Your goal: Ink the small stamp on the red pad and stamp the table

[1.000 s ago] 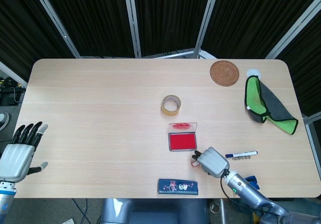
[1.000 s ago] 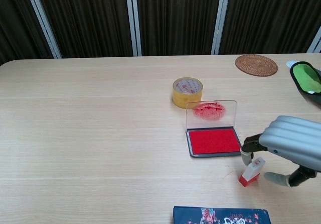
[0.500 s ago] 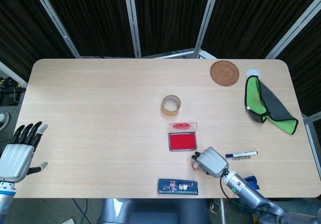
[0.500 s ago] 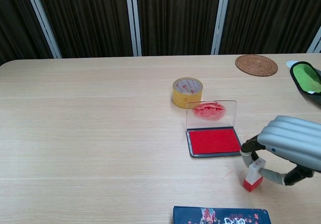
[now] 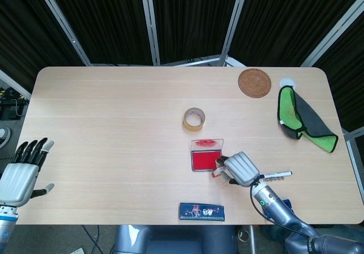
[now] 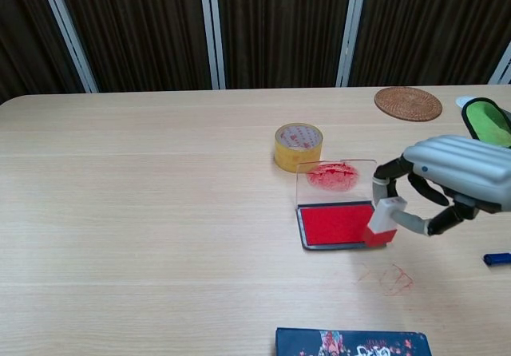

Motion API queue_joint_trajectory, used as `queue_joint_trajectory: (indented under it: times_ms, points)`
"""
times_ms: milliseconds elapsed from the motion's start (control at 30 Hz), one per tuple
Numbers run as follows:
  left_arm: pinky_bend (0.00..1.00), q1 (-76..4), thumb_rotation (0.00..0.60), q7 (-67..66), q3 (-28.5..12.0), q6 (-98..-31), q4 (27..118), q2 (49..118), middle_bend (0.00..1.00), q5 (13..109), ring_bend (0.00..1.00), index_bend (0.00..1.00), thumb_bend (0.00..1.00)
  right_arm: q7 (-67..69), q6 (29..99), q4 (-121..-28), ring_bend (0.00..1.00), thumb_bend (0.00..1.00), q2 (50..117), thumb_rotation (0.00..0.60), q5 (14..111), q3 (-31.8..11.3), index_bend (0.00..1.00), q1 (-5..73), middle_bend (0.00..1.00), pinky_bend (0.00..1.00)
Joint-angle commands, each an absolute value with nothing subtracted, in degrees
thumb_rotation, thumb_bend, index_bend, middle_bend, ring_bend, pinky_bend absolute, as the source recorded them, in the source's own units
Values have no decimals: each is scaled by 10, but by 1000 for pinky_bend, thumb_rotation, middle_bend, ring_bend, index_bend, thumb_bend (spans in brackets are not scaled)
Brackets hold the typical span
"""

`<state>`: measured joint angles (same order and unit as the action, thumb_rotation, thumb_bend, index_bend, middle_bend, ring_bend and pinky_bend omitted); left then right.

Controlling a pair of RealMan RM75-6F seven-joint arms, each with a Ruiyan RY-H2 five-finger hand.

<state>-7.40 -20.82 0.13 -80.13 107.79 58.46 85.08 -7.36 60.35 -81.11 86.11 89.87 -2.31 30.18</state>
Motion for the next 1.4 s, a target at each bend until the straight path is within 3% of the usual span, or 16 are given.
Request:
queue_joint_trajectory:
  times_ms: [33,400,1400]
  points:
    - [0,-75,600,-209,2,-800,1078,585,0,850,0,0,0,-107,593,-802,778,538,878,600,862,-52,568,313,531,980]
    - [0,-78,600,-209,-1,-792,1077,584,0,837,0,0,0,-168,599,-759,778,569,939,600,814,-75,581,322,539,980]
    - [0,-83,600,-206,-1,-786,1079,581,0,827,0,0,0,-156,631,-625,778,599,1030,600,855,-39,594,330,554,980]
